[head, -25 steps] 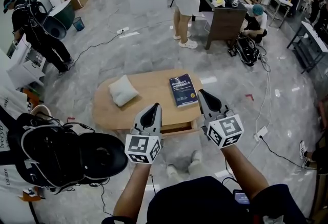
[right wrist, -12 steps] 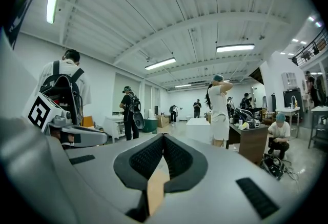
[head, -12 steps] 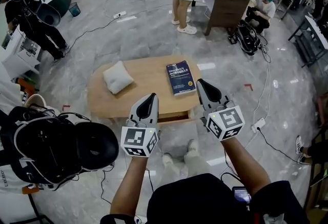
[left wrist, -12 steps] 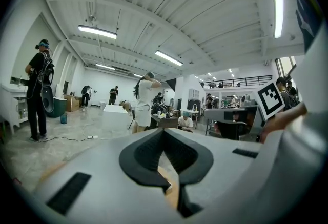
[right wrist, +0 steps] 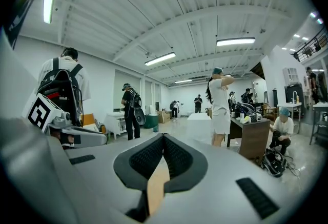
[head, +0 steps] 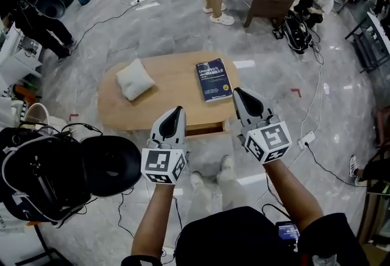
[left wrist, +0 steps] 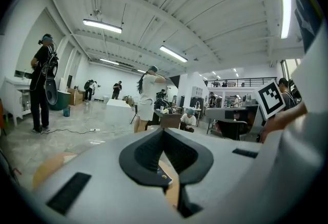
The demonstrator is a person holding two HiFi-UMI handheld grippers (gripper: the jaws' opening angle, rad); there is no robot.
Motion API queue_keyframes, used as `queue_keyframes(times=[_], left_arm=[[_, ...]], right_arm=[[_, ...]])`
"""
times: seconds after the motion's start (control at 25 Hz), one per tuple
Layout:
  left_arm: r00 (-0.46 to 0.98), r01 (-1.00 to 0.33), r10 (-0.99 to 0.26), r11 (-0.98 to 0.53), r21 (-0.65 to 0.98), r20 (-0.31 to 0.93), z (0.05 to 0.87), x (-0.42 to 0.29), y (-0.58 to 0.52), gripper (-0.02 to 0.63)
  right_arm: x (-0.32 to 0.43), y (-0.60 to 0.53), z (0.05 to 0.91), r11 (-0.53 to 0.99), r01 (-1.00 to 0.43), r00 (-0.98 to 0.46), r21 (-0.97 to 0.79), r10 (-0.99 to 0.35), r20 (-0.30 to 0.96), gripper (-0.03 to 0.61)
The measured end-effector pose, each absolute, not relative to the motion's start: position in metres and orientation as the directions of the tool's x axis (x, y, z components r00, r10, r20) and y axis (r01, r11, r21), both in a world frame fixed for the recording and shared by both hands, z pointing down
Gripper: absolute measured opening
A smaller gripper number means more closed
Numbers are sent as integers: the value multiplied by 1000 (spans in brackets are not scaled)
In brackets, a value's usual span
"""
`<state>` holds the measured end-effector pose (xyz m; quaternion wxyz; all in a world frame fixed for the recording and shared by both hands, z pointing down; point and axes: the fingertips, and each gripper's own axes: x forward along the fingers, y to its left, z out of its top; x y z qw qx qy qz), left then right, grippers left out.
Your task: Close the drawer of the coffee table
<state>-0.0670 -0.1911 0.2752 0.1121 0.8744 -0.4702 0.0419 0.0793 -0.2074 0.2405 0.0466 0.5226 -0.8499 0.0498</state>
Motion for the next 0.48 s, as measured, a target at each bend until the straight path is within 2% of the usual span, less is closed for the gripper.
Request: queue_keyframes(times=[0.48], left_arm=[[542, -839, -810, -507, 198, 224, 316, -71, -193, 2]], right_arm=[[76, -213, 282, 458, -887, -461, -60, -868, 187, 14]])
